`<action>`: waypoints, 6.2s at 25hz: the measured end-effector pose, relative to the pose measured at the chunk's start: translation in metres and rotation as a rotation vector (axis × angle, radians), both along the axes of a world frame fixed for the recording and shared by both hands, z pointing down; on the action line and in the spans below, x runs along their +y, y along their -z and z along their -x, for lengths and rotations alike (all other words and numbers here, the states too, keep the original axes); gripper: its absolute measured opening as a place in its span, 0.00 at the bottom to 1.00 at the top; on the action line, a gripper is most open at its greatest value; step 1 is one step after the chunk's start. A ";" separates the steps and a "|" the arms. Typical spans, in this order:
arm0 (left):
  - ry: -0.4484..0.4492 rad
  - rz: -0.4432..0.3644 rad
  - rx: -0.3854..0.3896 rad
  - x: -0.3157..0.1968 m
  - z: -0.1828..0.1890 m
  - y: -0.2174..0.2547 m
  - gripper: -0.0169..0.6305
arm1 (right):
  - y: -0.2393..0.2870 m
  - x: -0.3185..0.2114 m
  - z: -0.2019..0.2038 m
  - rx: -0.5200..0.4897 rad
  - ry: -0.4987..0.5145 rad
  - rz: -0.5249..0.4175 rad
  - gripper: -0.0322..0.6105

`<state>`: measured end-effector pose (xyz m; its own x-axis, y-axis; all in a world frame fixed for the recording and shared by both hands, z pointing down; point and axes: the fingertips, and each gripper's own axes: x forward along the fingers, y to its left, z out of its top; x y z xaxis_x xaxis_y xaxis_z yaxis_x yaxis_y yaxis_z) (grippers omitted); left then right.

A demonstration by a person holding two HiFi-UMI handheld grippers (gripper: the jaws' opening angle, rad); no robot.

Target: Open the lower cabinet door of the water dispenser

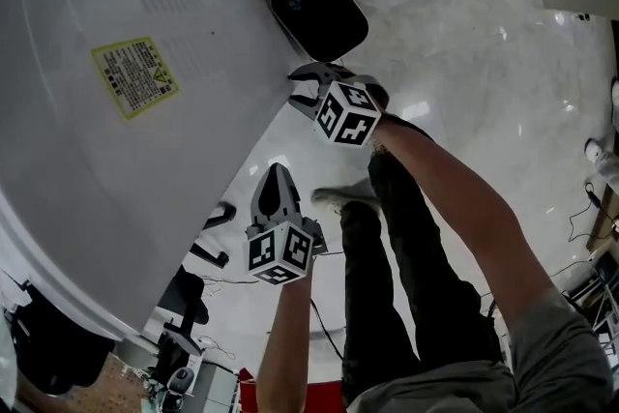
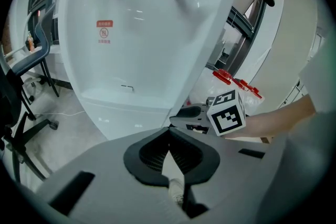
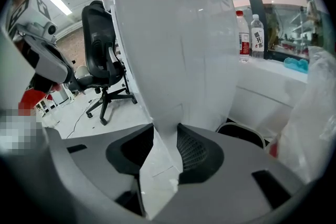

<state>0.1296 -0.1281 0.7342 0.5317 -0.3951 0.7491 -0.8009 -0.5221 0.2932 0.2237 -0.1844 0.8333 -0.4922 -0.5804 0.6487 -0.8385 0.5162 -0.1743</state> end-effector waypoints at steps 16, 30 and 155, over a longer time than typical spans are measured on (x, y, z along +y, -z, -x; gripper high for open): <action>-0.026 0.000 0.034 0.020 0.023 0.005 0.04 | -0.001 0.025 0.014 0.004 -0.130 0.032 0.22; -0.056 0.014 0.070 0.045 0.051 0.004 0.04 | -0.003 0.088 0.065 -0.020 -0.230 0.062 0.21; -0.245 0.034 0.002 -0.002 0.350 -0.096 0.29 | 0.032 0.026 0.339 -0.302 0.038 0.261 0.06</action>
